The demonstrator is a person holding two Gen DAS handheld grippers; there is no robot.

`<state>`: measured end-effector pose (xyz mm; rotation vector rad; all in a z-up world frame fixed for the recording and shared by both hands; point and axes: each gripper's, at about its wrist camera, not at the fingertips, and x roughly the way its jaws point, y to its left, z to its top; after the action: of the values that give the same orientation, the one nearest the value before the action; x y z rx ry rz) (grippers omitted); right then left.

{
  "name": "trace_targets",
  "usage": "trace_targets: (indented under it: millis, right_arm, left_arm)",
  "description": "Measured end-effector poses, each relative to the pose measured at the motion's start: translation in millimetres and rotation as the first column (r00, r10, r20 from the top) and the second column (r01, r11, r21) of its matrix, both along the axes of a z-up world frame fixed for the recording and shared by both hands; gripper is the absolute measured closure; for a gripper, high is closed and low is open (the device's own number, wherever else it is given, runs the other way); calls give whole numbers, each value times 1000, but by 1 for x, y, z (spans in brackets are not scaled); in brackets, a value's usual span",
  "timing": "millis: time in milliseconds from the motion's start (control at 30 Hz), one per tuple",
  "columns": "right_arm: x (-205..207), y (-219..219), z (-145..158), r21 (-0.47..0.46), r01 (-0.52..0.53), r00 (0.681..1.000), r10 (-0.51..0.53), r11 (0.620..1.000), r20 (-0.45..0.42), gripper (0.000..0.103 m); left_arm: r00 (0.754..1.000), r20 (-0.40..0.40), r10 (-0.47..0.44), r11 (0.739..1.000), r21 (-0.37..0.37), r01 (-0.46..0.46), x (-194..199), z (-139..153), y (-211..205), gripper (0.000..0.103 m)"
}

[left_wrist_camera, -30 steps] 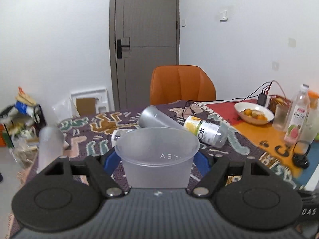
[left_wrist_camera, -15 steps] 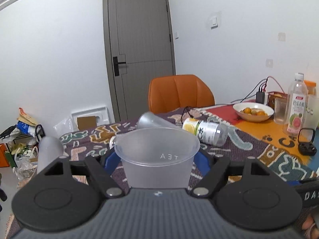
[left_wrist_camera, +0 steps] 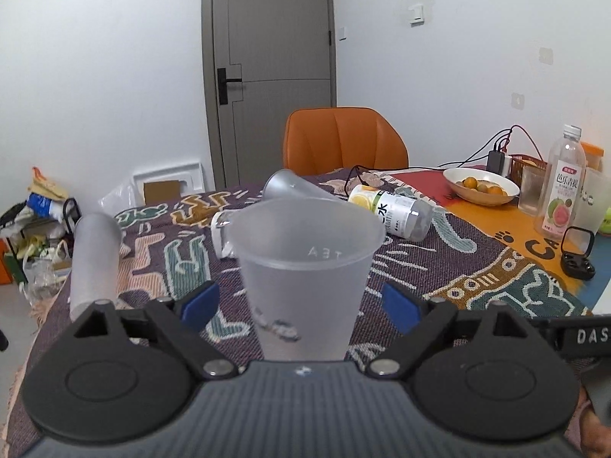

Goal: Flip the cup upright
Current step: 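Lower the frosted cup upright onto the blanket and open the right gripper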

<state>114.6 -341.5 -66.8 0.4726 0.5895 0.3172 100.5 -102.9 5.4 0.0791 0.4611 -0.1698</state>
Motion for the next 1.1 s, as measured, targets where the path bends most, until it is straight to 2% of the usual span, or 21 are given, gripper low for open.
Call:
trace_targets:
  millis: [133, 300, 433, 667, 1100]
  right_arm:
    - [-1, 0, 4, -12, -2, 1000, 2, 1000, 8, 0]
    - [-5, 2, 14, -46, -9, 999, 11, 999, 33, 0]
    - [-11, 5, 25, -76, -18, 998, 23, 997, 61, 0]
    - [-23, 13, 45, -123, -37, 994, 49, 992, 99, 0]
    - [-43, 32, 64, -218, -80, 987, 107, 973, 120, 0]
  left_arm:
    - [1000, -21, 2, 999, -42, -3, -10, 5, 14, 8]
    - [1000, -10, 14, 996, -93, -15, -27, 17, 30, 4]
    - [999, 1, 35, 994, -103, -35, -39, 25, 41, 0]
    - [997, -10, 75, 988, -135, -76, -56, 32, 62, 0]
    - [991, -35, 127, 981, -142, -131, -90, 30, 90, 0]
